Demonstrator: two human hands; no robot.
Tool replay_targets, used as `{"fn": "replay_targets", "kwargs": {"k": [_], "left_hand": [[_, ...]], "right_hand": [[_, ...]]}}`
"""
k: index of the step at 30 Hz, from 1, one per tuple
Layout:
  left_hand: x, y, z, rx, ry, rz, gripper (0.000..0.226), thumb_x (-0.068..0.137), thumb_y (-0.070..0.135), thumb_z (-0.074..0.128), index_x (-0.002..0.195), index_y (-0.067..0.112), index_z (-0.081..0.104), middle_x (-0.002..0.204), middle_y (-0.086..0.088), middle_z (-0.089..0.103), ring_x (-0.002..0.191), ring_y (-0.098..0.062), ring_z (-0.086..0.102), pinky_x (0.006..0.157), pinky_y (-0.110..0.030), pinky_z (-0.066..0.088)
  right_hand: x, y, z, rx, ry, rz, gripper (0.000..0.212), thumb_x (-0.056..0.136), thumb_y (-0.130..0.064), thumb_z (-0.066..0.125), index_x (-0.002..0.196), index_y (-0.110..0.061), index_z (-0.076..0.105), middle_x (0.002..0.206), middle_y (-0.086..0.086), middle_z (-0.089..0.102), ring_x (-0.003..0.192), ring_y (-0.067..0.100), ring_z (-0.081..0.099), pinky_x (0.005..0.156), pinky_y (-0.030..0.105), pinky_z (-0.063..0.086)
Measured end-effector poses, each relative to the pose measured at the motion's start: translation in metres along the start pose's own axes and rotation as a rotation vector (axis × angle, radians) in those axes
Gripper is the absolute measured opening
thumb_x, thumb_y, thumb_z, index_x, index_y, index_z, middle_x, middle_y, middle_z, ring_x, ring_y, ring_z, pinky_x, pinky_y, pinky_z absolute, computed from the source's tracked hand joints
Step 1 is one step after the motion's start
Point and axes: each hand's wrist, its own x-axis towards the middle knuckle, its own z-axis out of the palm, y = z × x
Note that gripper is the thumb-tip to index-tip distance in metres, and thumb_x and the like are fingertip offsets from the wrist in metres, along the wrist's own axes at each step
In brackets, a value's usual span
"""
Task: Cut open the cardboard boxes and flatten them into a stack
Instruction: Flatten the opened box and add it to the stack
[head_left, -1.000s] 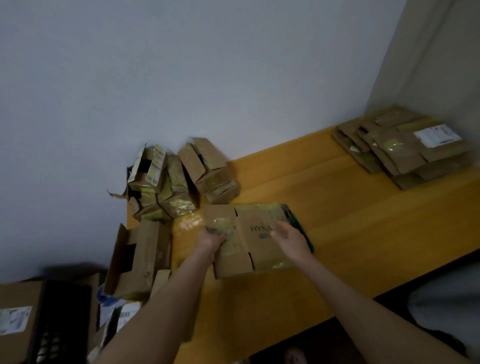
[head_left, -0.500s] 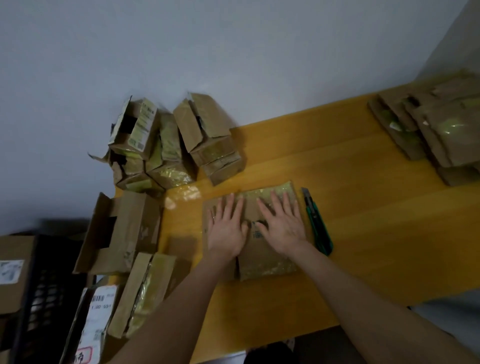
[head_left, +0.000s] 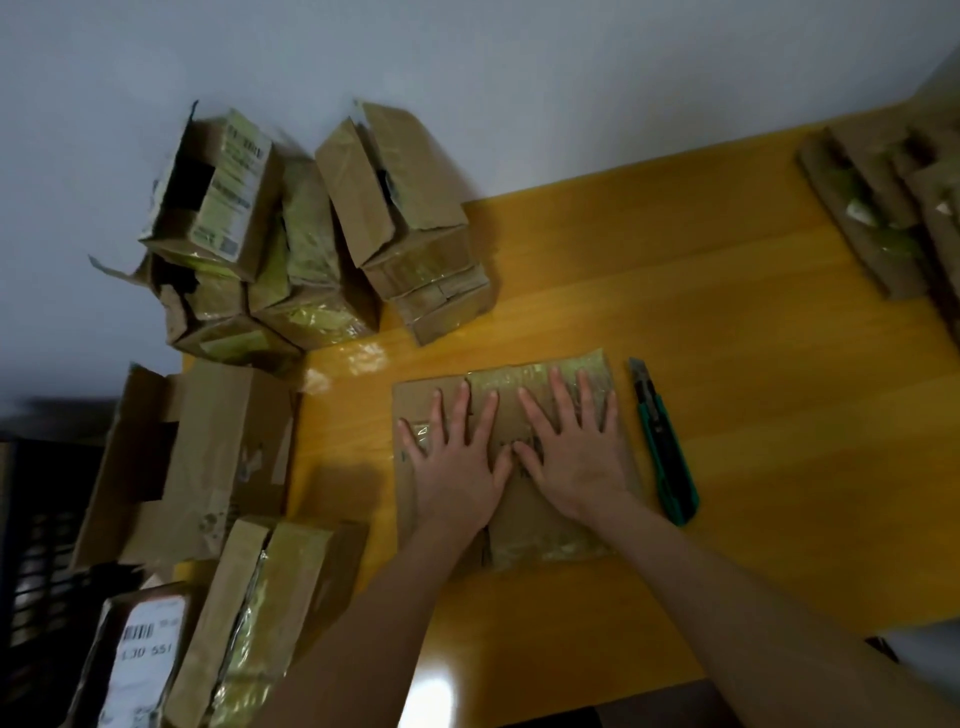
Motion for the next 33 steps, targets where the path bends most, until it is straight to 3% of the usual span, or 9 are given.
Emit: {"fn": "replay_targets", "kwargs": {"k": [3,8,13,16,19,24,28,30,33], "left_hand": [[0.002,-0.001,-0.005,0.034,-0.056,0.017,0.065,0.09,0.065,-0.003,0.148,0.039,-0.012,0.163,0.001,-0.003,0.149,-0.028,-0.002,0.112,-0.066,-0.002],[-0.051,-0.006,-0.002,0.043,-0.073,0.015,0.062,0.093,0.061,-0.003,0.15,0.037,-0.011,0.162,-0.003,-0.009,0.148,-0.025,-0.014,0.115,-0.063,0.0],[-0.063,-0.004,0.0,0.03,-0.122,-0.04,0.062,0.094,0.063,0.003,0.146,0.038,-0.02,0.161,-0.002,-0.017,0.14,-0.022,-0.029,0.114,-0.063,-0.003],[-0.062,-0.004,0.002,0.036,-0.095,-0.029,0.065,0.092,0.066,0.003,0.147,0.037,-0.016,0.16,-0.002,-0.017,0.143,-0.023,-0.023,0.112,-0.064,-0.004],[-0.063,-0.003,0.004,0.026,-0.071,-0.016,0.068,0.09,0.066,0.005,0.149,0.035,-0.007,0.16,-0.004,-0.012,0.147,-0.027,-0.011,0.111,-0.065,-0.001],[-0.062,-0.003,0.002,0.011,-0.038,-0.007,0.069,0.09,0.065,0.017,0.15,0.031,0.015,0.16,-0.009,0.017,0.146,-0.032,0.018,0.108,-0.068,0.014],[-0.062,-0.007,0.006,0.047,-0.135,-0.012,0.07,0.087,0.07,-0.005,0.147,0.037,-0.018,0.16,-0.001,-0.017,0.148,-0.026,-0.012,0.111,-0.064,-0.005],[-0.06,-0.01,0.0,0.013,-0.179,-0.005,0.07,0.09,0.069,0.004,0.149,0.038,-0.017,0.161,0.0,-0.017,0.148,-0.025,-0.014,0.113,-0.062,-0.005],[-0.057,-0.012,-0.019,-0.132,-0.147,-0.082,0.072,0.095,0.056,0.037,0.154,0.032,0.002,0.162,-0.004,-0.001,0.149,-0.026,0.003,0.117,-0.056,0.011]], "right_hand": [[0.0,0.0,-0.002,0.001,-0.033,-0.002,0.064,0.084,-0.069,-0.01,0.141,-0.042,-0.024,0.153,0.003,-0.029,0.143,0.033,-0.023,0.111,0.057,-0.017],[-0.005,-0.004,-0.015,-0.014,-0.108,-0.012,0.065,0.092,-0.065,0.004,0.143,-0.038,-0.025,0.152,0.007,-0.033,0.14,0.034,-0.029,0.113,0.06,-0.011],[-0.056,-0.013,0.0,-0.015,-0.105,-0.044,0.067,0.089,-0.067,-0.003,0.144,-0.036,-0.025,0.148,0.006,-0.04,0.136,0.032,-0.038,0.108,0.059,-0.023],[-0.06,-0.013,0.005,-0.025,-0.078,-0.039,0.069,0.086,-0.067,-0.01,0.146,-0.035,-0.021,0.152,0.007,-0.033,0.138,0.033,-0.034,0.11,0.06,-0.018],[-0.06,-0.011,0.01,-0.02,-0.025,-0.033,0.069,0.089,-0.066,-0.003,0.149,-0.034,-0.011,0.158,0.009,-0.019,0.143,0.034,-0.024,0.112,0.061,-0.011],[-0.058,-0.013,0.014,-0.013,-0.025,-0.031,0.069,0.09,-0.067,0.0,0.15,-0.034,-0.006,0.159,0.009,-0.014,0.144,0.034,-0.021,0.112,0.06,-0.012],[-0.06,-0.013,0.006,-0.043,-0.094,-0.04,0.072,0.083,-0.069,-0.013,0.147,-0.036,-0.018,0.153,0.007,-0.029,0.14,0.033,-0.031,0.11,0.058,-0.019],[-0.058,-0.011,-0.003,-0.01,-0.131,-0.059,0.071,0.085,-0.071,-0.005,0.148,-0.038,-0.015,0.155,0.005,-0.027,0.142,0.032,-0.027,0.111,0.057,-0.016],[-0.06,-0.002,-0.026,0.105,-0.143,-0.034,0.072,0.093,-0.062,0.032,0.152,-0.037,-0.001,0.16,0.004,-0.013,0.147,0.027,-0.011,0.117,0.05,-0.001]]}}
